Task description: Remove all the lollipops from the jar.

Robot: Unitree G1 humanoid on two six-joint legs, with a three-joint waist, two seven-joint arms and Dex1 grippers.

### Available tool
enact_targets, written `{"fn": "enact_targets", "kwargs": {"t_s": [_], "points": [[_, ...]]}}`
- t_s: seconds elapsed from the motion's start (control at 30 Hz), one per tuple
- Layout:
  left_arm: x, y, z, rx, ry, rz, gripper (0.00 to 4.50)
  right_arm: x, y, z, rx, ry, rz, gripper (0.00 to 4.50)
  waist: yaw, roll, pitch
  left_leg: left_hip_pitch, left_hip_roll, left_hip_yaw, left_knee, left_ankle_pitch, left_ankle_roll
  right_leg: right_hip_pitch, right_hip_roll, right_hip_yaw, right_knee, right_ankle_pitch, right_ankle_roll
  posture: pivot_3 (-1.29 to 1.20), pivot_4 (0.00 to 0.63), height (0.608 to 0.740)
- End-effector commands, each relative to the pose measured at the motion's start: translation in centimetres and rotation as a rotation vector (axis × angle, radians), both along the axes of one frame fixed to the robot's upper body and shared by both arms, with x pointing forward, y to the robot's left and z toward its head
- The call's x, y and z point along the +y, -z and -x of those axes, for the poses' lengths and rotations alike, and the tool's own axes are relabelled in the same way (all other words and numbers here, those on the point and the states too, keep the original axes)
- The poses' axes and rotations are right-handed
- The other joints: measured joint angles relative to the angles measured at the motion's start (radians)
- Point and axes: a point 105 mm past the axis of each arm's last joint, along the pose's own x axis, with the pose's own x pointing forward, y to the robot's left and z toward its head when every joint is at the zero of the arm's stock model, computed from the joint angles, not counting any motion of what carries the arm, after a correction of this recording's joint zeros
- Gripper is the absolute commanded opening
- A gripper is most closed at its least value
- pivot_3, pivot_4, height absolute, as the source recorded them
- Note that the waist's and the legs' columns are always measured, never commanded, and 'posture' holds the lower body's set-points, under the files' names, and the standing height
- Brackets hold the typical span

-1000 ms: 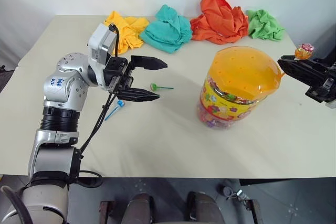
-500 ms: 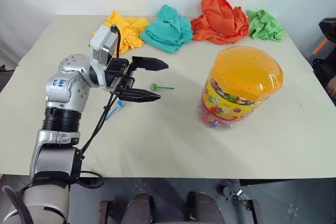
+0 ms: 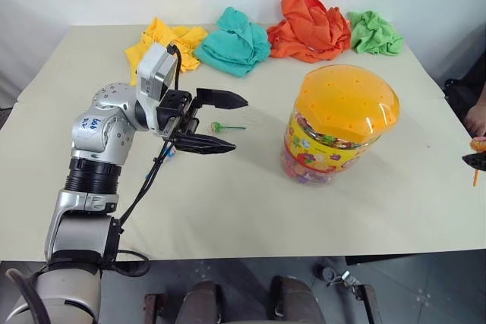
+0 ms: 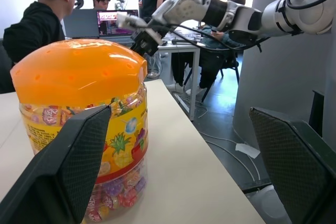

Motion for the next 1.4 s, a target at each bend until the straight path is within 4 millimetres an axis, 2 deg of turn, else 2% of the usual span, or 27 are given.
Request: {"fn": "enact_targets", "kwargs": {"t_s": [0.03,0.27,0.37,0.53,0.63,0.73,0.87,0.97,1.2,1.3,1.4], "points": [[0.8,-0.3,0.5,-0.031,-0.020,-0.026,4.50,-0.5,1.4,-0.5,0.043,0.020,0.010,0.05,-0.001,0.000,0.000,0.000,0.000,0.000,0.000,0.000,0.000,0.000,0.000,0.000,0.000,0.000,0.000,0.00,0.150,0.740],[1.2,-0.3,0.5,-0.045,-0.079,-0.021,4.50,-0.2,3.5,-1.8,0.100,0.006,-0.016,0.05,0.005,0.000,0.000,-0.001,0.000,0.000,0.001,0.000,0.000,0.000,0.000,0.000,0.000,0.000,0.000,0.00,0.150,0.740],[1.4,-0.3,0.4,-0.052,-0.114,-0.002,4.50,-0.2,4.1,-2.2,0.115,0.005,-0.009,0.77,0.004,0.000,0.000,-0.001,0.000,0.000,0.001,0.000,0.000,0.000,0.000,0.000,0.000,0.000,0.000,0.00,0.150,0.740],[2.0,0.7,-0.3,-0.005,-0.194,-0.060,4.50,0.2,3.6,-2.5,0.107,-0.017,-0.017,2.43,0.003,0.001,0.000,-0.001,0.000,0.000,0.001,0.000,0.000,0.000,0.000,0.000,0.000,0.000,0.000,0.00,0.150,0.740],[2.4,0.8,-0.9,0.046,-0.260,-0.063,4.50,0.5,2.3,-2.7,0.062,-0.021,-0.028,3.44,0.003,0.001,0.000,-0.001,0.000,0.000,0.000,0.000,0.000,0.000,0.000,-0.001,0.000,0.000,0.000,0.00,0.150,0.740],[2.8,0.8,-1.4,0.017,-0.320,-0.064,4.50,1.5,0.2,-2.5,-0.010,-0.072,-0.034,4.49,0.003,0.001,0.001,-0.001,0.000,0.000,0.000,0.000,0.000,0.000,0.000,-0.001,0.000,0.000,0.000,0.00,0.150,0.740],[3.9,1.2,-1.8,0.063,-0.365,-0.065,4.50,5.4,-4.6,-1.7,-0.255,-0.310,-0.046,4.49,0.004,0.002,0.001,-0.001,0.000,0.000,0.000,0.000,0.000,0.000,0.000,-0.001,0.000,0.000,0.000,0.00,0.150,0.740],[5.2,2.4,-2.5,0.075,-0.441,-0.124,4.50,7.2,-6.2,-0.5,-0.398,-0.461,0.009,4.49,0.011,0.001,0.001,-0.001,0.000,0.000,0.000,0.000,-0.001,0.000,0.000,-0.001,0.000,0.000,0.000,0.00,0.150,0.740],[9.3,4.4,-2.7,0.096,-0.537,-0.156,4.50,10.4,-3.3,3.6,-0.347,-0.853,0.005,4.49,0.025,0.001,0.001,0.000,-0.001,0.000,0.000,-0.001,-0.001,0.001,0.000,-0.001,-0.001,0.000,0.001,0.00,0.150,0.740],[10.8,4.8,-2.2,0.107,-0.545,-0.160,4.50,10.3,-2.0,4.4,-0.303,-0.926,-0.008,4.49,0.021,0.001,0.001,0.000,0.000,0.000,0.000,-0.001,-0.001,0.001,0.000,-0.001,-0.001,0.001,0.001,0.00,0.150,0.740],[12.0,5.1,-1.7,0.119,-0.548,-0.167,4.50,9.3,-1.1,4.1,-0.280,-0.924,0.043,4.49,0.020,0.001,0.001,0.000,0.000,0.000,0.000,-0.001,-0.001,0.001,0.000,0.000,-0.001,0.001,0.001,0.00,0.150,0.740]]}}
